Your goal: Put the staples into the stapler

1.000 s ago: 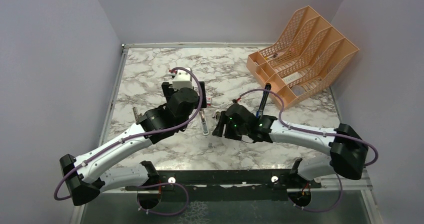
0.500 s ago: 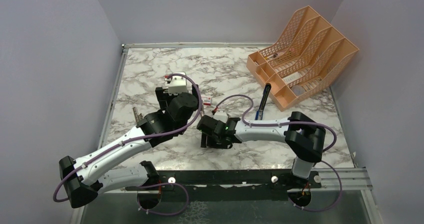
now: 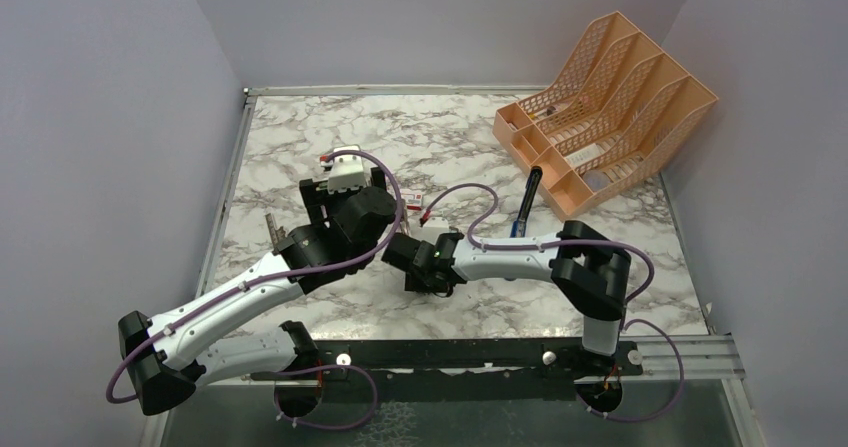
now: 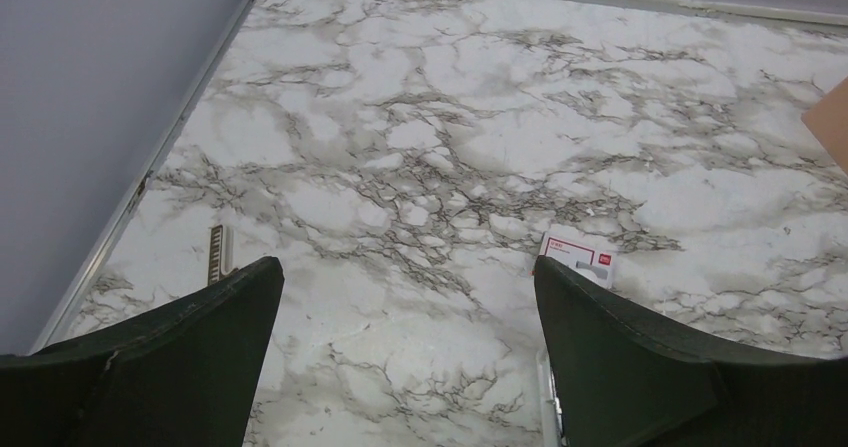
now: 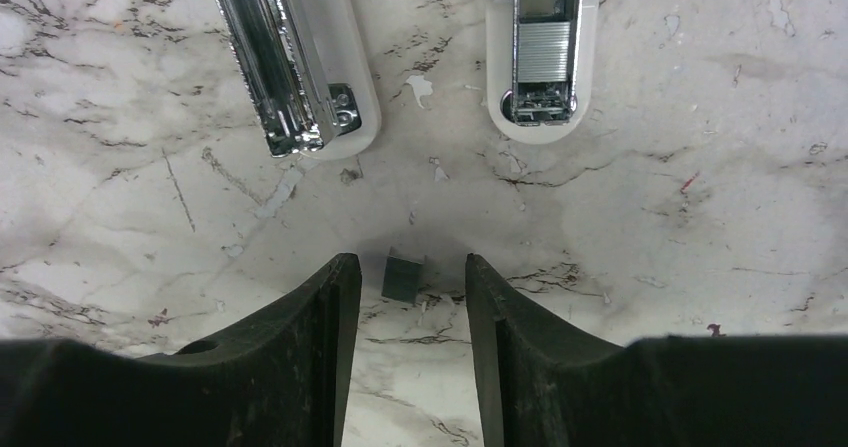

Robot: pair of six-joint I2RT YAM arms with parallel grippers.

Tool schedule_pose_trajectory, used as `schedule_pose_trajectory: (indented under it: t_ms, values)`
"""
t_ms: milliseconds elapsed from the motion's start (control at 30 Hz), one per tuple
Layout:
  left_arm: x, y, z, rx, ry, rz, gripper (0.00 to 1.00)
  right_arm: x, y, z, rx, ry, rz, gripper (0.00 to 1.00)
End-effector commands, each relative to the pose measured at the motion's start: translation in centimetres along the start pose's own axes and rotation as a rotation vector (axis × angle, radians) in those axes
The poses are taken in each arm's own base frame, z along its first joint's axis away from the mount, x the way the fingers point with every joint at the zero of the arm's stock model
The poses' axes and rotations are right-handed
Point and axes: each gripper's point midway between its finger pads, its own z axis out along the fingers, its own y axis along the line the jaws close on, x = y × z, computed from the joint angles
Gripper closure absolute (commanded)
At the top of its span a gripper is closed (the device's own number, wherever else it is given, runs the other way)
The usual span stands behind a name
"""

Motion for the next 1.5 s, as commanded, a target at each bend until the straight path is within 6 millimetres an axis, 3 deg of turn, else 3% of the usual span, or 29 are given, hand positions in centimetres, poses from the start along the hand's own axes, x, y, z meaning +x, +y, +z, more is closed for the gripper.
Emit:
schedule_pose_trajectory:
  t_ms: [0,133,333,500,700,900,1133,1467]
  values:
    - [-0.8,1.3,0.0,-0.064,-0.029,-0.014,0.05,-0.6,-0.3,0.7,0.052,-0.049,-0.029,0.53]
    - [-0.7,1.4,0.1,-0.07,-0.022,-0.015,0.05,-0.5,0.3,1.0,0.032,-0.042,-0.048,0.53]
    - [-0.4,1.4,0.3,-0.072,-0.01,-0.008,0.05,0.4,-0.7,1.4,0.082,-0.004,-0.071,0.59]
    - [-0.3,1.7,0.5,-0.086,-0.005,-0.008,0.05,0.9,-2.1,1.0,0.124,0.019,-0.118,0.65]
    - [0.0,1.6,0.9,-0.09,0.009,0.009,0.05,1.1,-1.8,0.1,0.045,0.025,-0.194,0.68]
    - [0.3,1.4,1.3,-0.088,0.027,0.028,0.05,1.4,-1.3,0.0,0.012,0.048,-0.24,0.84]
    - [0.7,1.2,1.8,-0.082,0.051,0.047,0.05,0.8,-0.8,0.2,0.022,0.036,-0.271,0.75]
    - [1.5,0.6,2.4,-0.065,0.088,0.046,0.04,0.8,-1.1,0.7,0.067,0.037,-0.257,0.75]
